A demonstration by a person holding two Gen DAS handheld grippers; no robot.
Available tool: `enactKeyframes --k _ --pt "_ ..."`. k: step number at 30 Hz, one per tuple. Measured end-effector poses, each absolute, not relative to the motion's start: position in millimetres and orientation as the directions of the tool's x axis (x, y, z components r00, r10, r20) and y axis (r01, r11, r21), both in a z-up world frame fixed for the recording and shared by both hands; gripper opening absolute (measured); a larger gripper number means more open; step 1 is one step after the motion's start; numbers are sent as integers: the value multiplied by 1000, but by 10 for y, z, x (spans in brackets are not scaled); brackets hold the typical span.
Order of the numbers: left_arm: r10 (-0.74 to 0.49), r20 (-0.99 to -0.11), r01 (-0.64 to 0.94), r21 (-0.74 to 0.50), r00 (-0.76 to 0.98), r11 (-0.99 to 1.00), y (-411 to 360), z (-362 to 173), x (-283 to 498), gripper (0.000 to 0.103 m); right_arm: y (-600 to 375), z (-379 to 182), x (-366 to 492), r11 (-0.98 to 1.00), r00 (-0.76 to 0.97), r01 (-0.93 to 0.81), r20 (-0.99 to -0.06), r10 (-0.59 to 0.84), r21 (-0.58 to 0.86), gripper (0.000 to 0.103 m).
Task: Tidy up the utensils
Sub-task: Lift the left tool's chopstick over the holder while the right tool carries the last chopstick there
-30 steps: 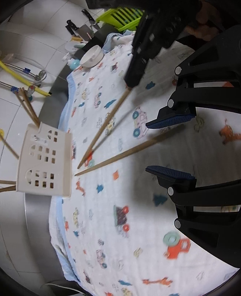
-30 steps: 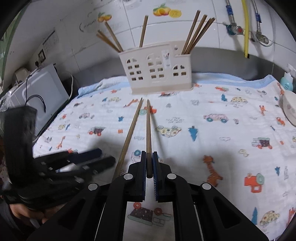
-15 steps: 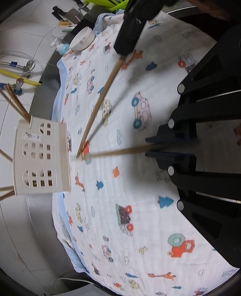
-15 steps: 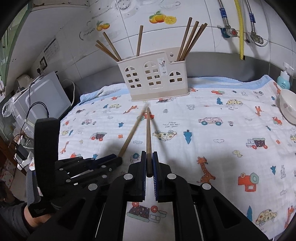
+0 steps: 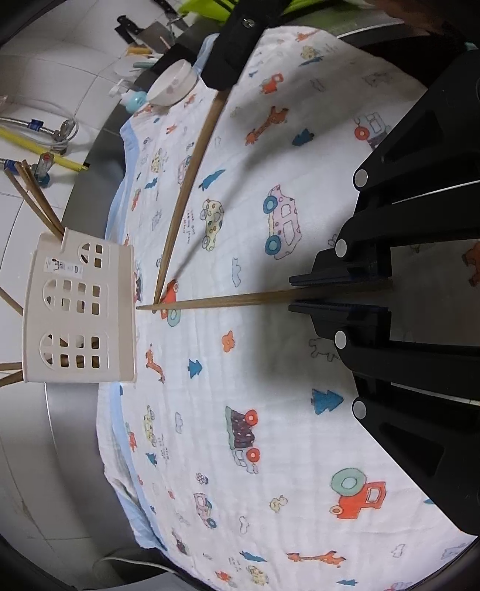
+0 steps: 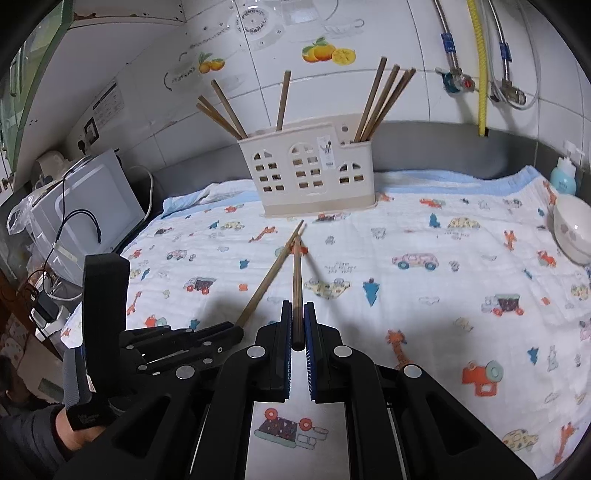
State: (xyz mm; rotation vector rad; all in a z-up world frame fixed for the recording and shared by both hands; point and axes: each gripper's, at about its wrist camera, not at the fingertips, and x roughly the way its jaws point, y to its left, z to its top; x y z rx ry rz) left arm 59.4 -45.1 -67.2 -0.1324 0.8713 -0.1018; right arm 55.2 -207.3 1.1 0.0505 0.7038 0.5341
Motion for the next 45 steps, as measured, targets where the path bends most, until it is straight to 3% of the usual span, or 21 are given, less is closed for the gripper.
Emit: enactKeyframes --k 17,24,33,45 --pt "-202 -548 149 -140 812 979 -111 264 526 6 -2212 868 791 831 681 -521 -490 544 196 6" --pt "-231 -534 192 -130 813 973 -75 397 598 6 -2149 1132 955 820 681 -550 -483 550 158 6" --pt "-240 -508 222 -97 827 970 2 694 798 5 -2081 1881 1293 821 731 -570 -433 528 38 7" --pt "-248 -487 246 -69 838 967 26 924 1054 5 -1925 2515 1933 865 808 -498 -395 437 -63 7"
